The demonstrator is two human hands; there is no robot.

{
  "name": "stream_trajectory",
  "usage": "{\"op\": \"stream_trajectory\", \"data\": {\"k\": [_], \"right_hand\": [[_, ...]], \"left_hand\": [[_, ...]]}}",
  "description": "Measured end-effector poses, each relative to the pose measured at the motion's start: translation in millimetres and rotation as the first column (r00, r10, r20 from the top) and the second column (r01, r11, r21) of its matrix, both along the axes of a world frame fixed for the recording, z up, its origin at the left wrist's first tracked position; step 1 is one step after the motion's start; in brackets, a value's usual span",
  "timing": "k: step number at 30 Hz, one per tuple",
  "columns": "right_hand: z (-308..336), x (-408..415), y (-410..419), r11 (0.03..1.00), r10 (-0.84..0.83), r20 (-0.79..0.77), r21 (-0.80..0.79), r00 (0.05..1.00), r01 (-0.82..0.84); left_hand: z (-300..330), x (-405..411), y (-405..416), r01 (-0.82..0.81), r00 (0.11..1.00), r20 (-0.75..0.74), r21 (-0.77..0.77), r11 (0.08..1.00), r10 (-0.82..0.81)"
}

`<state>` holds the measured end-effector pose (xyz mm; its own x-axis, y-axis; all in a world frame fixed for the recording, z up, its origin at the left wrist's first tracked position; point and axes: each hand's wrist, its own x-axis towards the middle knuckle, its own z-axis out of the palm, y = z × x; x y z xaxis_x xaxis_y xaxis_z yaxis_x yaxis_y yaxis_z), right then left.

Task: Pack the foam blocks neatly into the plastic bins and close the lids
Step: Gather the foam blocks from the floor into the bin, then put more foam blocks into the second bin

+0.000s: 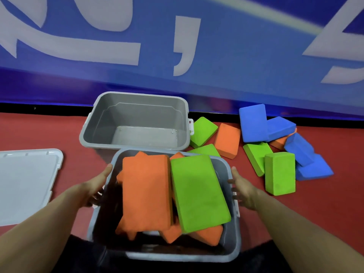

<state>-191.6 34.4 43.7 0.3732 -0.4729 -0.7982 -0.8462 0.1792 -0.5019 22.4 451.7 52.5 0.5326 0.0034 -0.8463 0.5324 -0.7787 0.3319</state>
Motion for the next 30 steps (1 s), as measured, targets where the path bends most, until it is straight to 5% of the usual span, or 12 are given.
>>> {"op": "stream_trajectory", "data": {"k": [10, 17, 22, 26, 30], "right_hand": [[16.4, -40.5, -116.1, 0.978, 0.202, -0.169, 0.076, 0.965, -0.192], [2.2, -98.0, -159.9, 0.975, -0.156, -0.059, -0.171, 0.986, 0.144], [15.0, -103.9, -180.5, 0.866, -0.067, 0.06, -0.493, 0.996, 0.088], [28.1, -88.4, -183.6, 0.797, 0.093, 0.086, -0.603, 0.992, -0.023], [29.5, -65.9, -175.5, 0.503, 0.272, -0.118, -0.829, 0.955, -0.245]], "left_hand": [[0.5, -33.8, -106.5, 0.244, 0.969, -0.025, -0.071, 0.967, -0.247], [-14.8, -58.6, -192.0, 0.335, 0.942, 0.072, -0.119, 0.935, -0.328], [-23.8, -87.3, -265.8, 0.374, 0.928, 0.071, -0.18, 0.91, -0.367], [-41.8, -108.8, -300.3, 0.401, 0.915, 0.117, -0.153, 0.903, -0.386], [-45.4, -129.7, -320.5, 0.421, 0.905, 0.042, -0.239, 0.875, -0.424]]}}
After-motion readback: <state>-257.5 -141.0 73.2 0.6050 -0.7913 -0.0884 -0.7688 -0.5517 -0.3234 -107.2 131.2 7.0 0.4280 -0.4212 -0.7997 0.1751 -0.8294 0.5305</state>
